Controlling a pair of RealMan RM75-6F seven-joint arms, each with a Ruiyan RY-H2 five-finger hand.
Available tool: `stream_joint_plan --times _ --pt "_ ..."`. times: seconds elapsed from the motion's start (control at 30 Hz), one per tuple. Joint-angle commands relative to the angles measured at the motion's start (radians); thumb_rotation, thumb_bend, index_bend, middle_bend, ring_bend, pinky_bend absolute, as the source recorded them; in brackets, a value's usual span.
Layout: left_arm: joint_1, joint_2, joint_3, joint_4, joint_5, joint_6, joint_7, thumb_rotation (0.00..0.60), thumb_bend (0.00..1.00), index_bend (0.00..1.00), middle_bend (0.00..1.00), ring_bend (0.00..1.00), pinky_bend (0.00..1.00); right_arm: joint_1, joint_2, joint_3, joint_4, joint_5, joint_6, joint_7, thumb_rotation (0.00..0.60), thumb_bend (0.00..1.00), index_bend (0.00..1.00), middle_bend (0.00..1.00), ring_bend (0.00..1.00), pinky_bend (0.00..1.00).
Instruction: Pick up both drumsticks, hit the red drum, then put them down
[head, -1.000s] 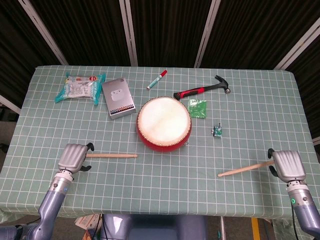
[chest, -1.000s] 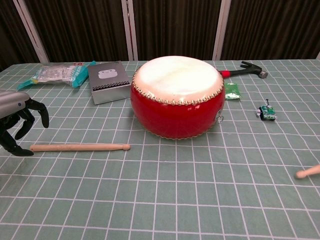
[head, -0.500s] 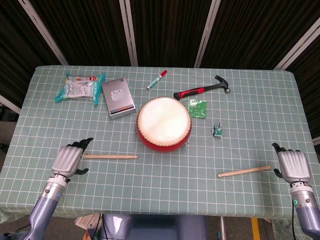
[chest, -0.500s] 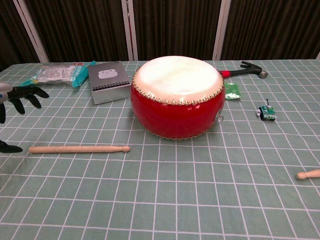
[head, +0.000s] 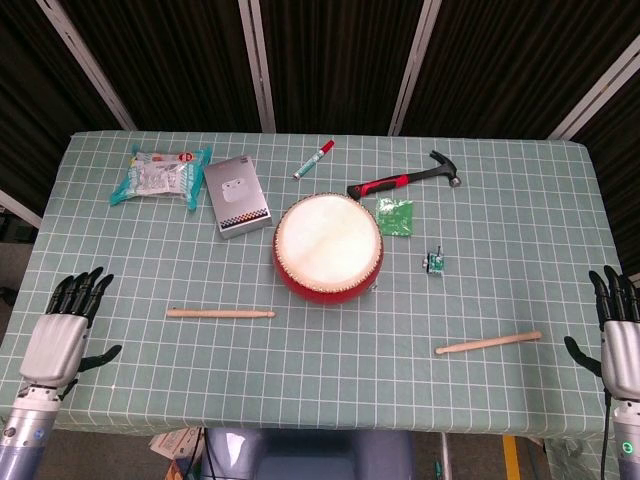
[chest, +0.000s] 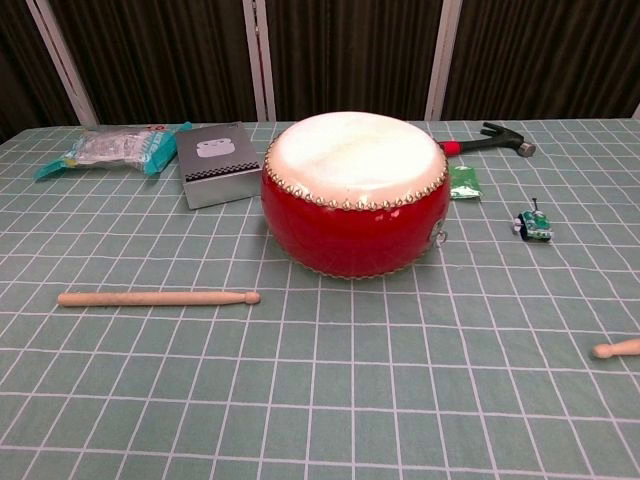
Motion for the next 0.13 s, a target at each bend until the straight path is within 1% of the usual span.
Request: stream_joint_plan --times 0.03,0.13 --pt "0.039 0.007 0.007 0.053 0.031 0.041 -0.052 0.6 0.04 0.0 0.0 0.0 0.05 -0.035 -0.04 -0.023 0.064 -0.068 0.049 0.052 0.6 0.24 0.0 0.0 0.04 0.14" --pt "0.05 0.01 0.004 0.054 0.037 0.038 -0.072 0.6 0.04 0.0 0.0 0.0 0.05 -0.039 -0.051 -0.026 0.086 -0.084 0.052 0.056 0.6 0.24 0.0 0.0 0.04 0.14"
